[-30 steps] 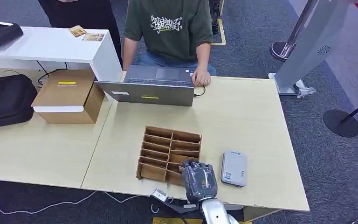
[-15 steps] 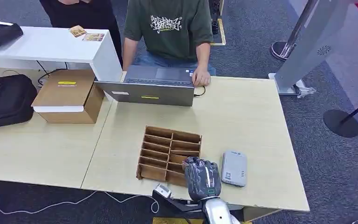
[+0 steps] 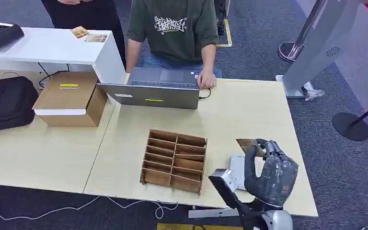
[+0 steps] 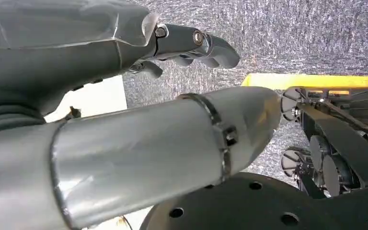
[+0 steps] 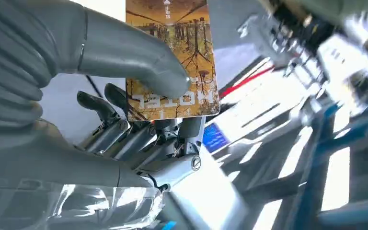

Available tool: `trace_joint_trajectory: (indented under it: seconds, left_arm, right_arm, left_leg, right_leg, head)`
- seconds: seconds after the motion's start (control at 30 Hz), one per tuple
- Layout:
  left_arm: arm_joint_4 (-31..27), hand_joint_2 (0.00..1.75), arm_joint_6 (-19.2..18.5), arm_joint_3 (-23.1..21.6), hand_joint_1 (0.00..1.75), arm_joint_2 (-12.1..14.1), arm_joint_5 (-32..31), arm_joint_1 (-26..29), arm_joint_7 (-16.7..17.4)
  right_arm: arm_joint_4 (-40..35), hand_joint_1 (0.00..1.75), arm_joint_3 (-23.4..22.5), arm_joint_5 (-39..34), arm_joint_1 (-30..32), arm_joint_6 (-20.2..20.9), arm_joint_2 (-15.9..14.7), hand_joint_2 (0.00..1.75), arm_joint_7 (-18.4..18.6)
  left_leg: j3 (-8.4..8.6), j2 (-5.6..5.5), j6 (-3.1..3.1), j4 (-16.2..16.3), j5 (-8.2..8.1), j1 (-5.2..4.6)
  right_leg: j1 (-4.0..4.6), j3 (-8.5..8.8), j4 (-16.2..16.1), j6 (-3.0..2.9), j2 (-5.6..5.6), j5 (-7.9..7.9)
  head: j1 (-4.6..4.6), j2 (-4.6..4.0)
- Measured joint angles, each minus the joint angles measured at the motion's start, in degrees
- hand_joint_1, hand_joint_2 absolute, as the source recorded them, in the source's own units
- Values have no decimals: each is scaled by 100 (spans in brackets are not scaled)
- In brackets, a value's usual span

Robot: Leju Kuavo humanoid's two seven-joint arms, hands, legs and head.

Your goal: Pass the card to the sensor for recognition and then transmit it.

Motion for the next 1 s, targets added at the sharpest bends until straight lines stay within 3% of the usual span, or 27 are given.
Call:
trace_joint_trajectory:
  seconds: [0.13,0.27,0.37,0.5,0.73,0.87,1.0]
  left_arm:
    - [0,0,50,0,0,-18,2,1,0]
    - [0,0,79,0,0,-35,2,7,13]
    - [0,0,83,0,0,-44,2,1,18]
    - [0,0,103,0,0,-52,2,11,18]
    - [0,0,186,0,0,-72,-54,3,4]
    - [0,0,186,0,0,-79,-160,-1,-11]
    - [0,0,184,-4,0,-79,-243,-14,-20]
  right_arm:
    - [-231,175,-468,-1109,89,-245,208,175,-496]
    - [-367,175,-1184,-3442,138,-104,508,175,-1135]
    - [-408,175,-1640,-4654,159,123,701,175,-1424]
    - [-419,175,-2118,-4878,239,140,782,175,-1510]
    - [-413,175,-2371,-4629,260,-34,817,175,-1639]
    - [-319,175,-2415,-4053,162,-144,815,175,-1827]
    - [16,175,-2428,-3281,-338,-295,708,175,-1779]
  left_leg:
    - [4,2,0,0,0,0]
    - [4,1,0,0,0,-1]
    - [7,3,0,0,0,-2]
    - [4,-1,0,0,0,-1]
    - [6,1,0,-1,-1,0]
    - [7,1,0,-2,0,0]
    - [13,3,0,-2,0,0]
  right_leg:
    - [0,1,0,0,1,0]
    - [0,5,0,0,0,0]
    - [-2,5,0,0,2,0]
    - [-1,6,0,0,-1,0]
    - [0,8,1,-1,0,0]
    - [0,15,2,-1,0,0]
    - [0,23,2,-1,2,1]
  head:
    - [0,-2]
    - [0,0]
    - [2,0]
    - [0,0]
    - [0,0]
    - [0,0]
    - [2,0]
